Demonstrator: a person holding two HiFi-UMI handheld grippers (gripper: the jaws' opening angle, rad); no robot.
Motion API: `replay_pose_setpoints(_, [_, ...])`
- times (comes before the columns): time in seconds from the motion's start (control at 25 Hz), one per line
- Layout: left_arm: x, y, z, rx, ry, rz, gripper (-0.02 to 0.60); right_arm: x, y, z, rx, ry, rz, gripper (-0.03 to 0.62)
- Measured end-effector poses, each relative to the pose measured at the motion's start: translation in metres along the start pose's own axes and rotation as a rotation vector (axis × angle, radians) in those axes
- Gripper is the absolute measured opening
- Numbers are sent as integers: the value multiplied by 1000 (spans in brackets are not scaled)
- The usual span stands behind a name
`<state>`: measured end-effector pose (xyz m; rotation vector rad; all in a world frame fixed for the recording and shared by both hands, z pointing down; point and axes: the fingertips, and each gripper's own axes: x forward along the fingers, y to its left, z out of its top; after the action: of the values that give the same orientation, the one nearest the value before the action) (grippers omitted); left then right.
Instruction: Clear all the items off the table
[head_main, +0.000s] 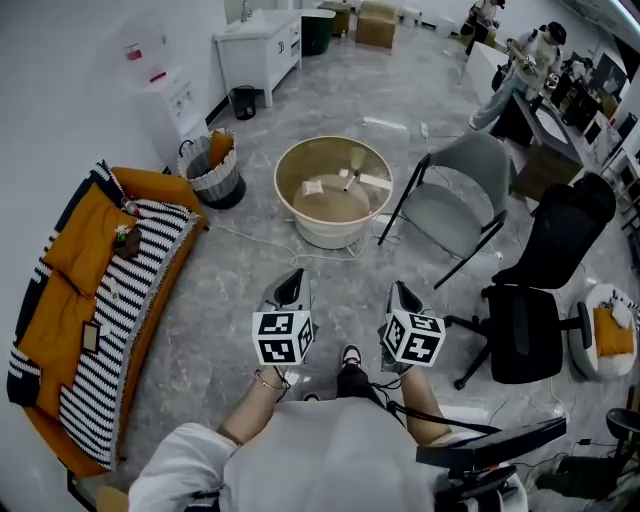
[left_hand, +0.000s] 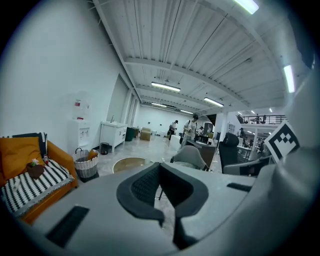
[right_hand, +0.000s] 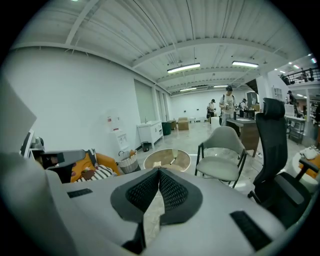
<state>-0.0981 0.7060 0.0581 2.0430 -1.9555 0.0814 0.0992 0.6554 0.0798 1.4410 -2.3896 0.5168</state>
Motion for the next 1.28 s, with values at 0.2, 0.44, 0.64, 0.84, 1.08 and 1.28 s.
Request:
replay_pose_setpoints(0.2, [44,6,8,-7,4,26,8,46,-13,26,-24,7,28,25])
replay_pose_setpoints(0.44, [111,6,36,-17,-19,54,8,103,-41,70,-54,2,69,25])
replay_pose_setpoints(0.64, [158,5,52,-20,-22,81,8,143,-73,97,-56,16,79,25])
replay_pose_setpoints(0.84, [197,12,57,-50,-13,121,8,177,-98,118,-42,16,92,25])
replay_pose_setpoints(1.08, [236,16,69,-33,-14,157,8,215,-124,140,-44,17,101,25])
replay_pose_setpoints(1.28, [263,21,75,-27,-12,174,8,243,-129,157,-62,-1,124,25])
